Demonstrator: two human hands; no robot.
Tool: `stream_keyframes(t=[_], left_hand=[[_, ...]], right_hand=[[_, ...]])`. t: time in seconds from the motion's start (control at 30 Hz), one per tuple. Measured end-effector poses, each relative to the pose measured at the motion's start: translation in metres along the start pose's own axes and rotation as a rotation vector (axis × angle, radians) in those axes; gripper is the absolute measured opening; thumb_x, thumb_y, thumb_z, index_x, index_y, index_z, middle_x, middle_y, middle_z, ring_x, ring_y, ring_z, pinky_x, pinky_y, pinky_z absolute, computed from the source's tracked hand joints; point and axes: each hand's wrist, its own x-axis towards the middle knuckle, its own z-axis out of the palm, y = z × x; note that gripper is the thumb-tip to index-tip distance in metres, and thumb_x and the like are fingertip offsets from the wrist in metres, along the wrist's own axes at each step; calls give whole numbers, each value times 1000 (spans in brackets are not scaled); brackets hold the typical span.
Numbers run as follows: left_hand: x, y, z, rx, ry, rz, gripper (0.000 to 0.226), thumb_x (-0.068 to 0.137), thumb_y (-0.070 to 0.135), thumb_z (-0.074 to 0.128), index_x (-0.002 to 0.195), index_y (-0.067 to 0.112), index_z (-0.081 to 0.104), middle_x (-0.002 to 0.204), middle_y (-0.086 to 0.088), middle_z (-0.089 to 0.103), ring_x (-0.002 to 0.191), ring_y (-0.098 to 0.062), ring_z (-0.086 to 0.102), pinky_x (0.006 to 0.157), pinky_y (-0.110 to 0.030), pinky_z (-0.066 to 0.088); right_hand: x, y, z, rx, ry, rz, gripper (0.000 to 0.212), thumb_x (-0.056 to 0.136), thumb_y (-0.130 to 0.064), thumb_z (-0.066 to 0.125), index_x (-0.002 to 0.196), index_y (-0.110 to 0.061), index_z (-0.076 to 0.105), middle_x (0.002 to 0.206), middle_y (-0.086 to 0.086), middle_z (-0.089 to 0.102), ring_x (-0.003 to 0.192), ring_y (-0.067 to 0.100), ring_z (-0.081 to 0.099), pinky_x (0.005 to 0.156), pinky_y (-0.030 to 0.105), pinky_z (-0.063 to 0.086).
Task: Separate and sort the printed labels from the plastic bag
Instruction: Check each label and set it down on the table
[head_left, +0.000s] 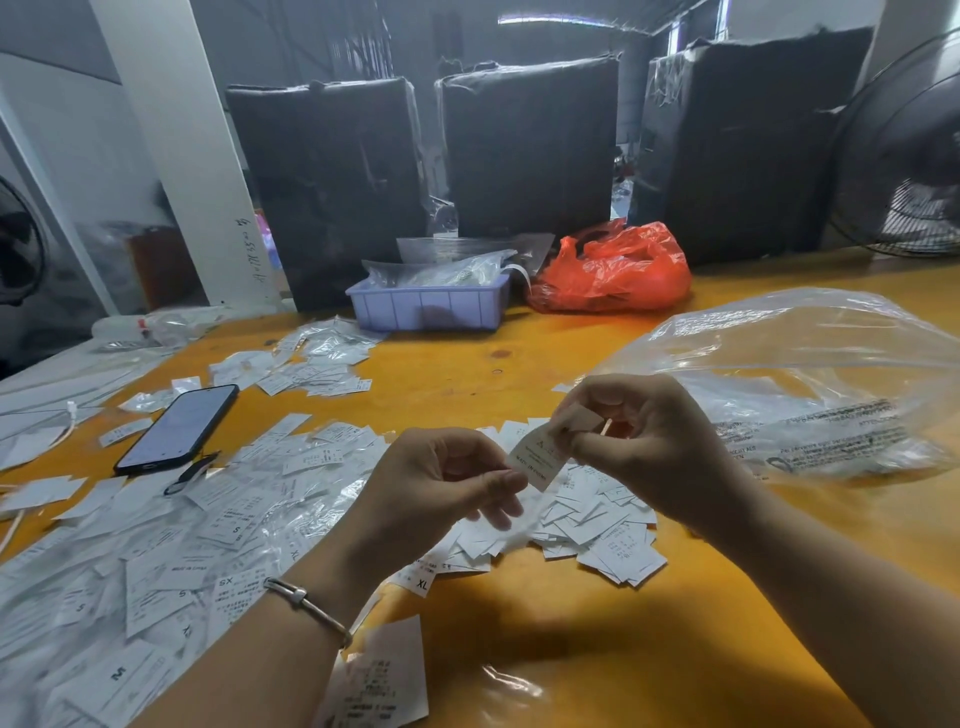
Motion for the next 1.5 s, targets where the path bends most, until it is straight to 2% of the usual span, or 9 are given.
stream_keyframes(t=[0.2, 0.33, 0.43, 0.63, 0.9, 1.17, 1.3, 1.37, 1.5], left_hand=[[2, -1, 0, -12, -27, -24, 25, 76, 28, 70, 84, 4, 71, 75, -9, 75, 66, -22, 72, 56, -21, 50], [2, -2, 1, -4, -43, -39, 28, 77, 27, 68, 88, 1, 70, 77, -8, 76, 68, -22, 73, 56, -21, 51], [2, -2, 1, -9, -32, -42, 26, 78, 26, 68, 88, 3, 70, 79, -6, 76, 68, -21, 73, 55, -19, 50], [2, -3, 0, -22, -17, -47, 26, 78, 28, 69, 89, 6, 70, 80, -5, 77, 69, -21, 73, 56, -20, 51], [2, -7, 1, -83, 11, -57, 28, 73, 22, 73, 88, -2, 71, 81, -14, 75, 72, -24, 73, 64, -30, 58], [2, -4, -1, -7, 70, -78, 9, 82, 14, 72, 90, 11, 72, 81, -4, 76, 76, -15, 72, 65, -24, 58], [4, -9, -13, 109, 327, -141, 17, 89, 4, 60, 92, 19, 68, 79, -1, 74, 72, -18, 70, 60, -29, 58], [6, -14, -19, 205, 454, -190, 20, 88, 3, 54, 81, 15, 68, 75, -6, 71, 72, -26, 68, 63, -40, 56], [7, -25, -31, 726, 509, -284, 26, 85, 10, 46, 65, 14, 62, 64, -6, 61, 68, -28, 60, 56, -35, 45]], right_hand=[[0, 4, -1, -41, -98, 34, 11, 75, 4, 69, 75, -6, 73, 67, 5, 68, 63, 16, 60, 59, 36, 50], [0, 5, 1, -70, -176, 68, 2, 77, -3, 73, 79, -4, 73, 70, 13, 67, 62, 18, 56, 60, 36, 47], [1, 6, -1, -12, -85, 103, 12, 78, -11, 74, 90, -9, 72, 77, 7, 71, 68, 21, 63, 57, 23, 47], [1, 2, -1, 61, 39, 56, 12, 76, 5, 71, 75, -7, 71, 70, 11, 71, 63, 27, 66, 60, 40, 55], [-3, 7, 14, 42, -73, 46, 9, 73, 1, 77, 76, -8, 77, 70, 2, 73, 58, 7, 62, 53, 17, 45], [1, 16, 1, -51, -60, 173, 21, 79, -3, 65, 86, -19, 77, 74, -2, 72, 65, 8, 61, 55, 16, 46], [3, 36, -15, -512, -32, 284, 22, 80, -11, 66, 98, -21, 73, 83, -7, 70, 74, 7, 62, 71, 30, 54], [2, 40, -15, -566, -111, 305, 29, 78, -23, 73, 106, -25, 69, 93, -10, 67, 84, 6, 60, 76, 32, 52], [0, 42, -1, -535, -325, 222, 58, 75, -49, 73, 128, -37, 53, 133, -15, 50, 123, 3, 43, 102, 25, 35]])
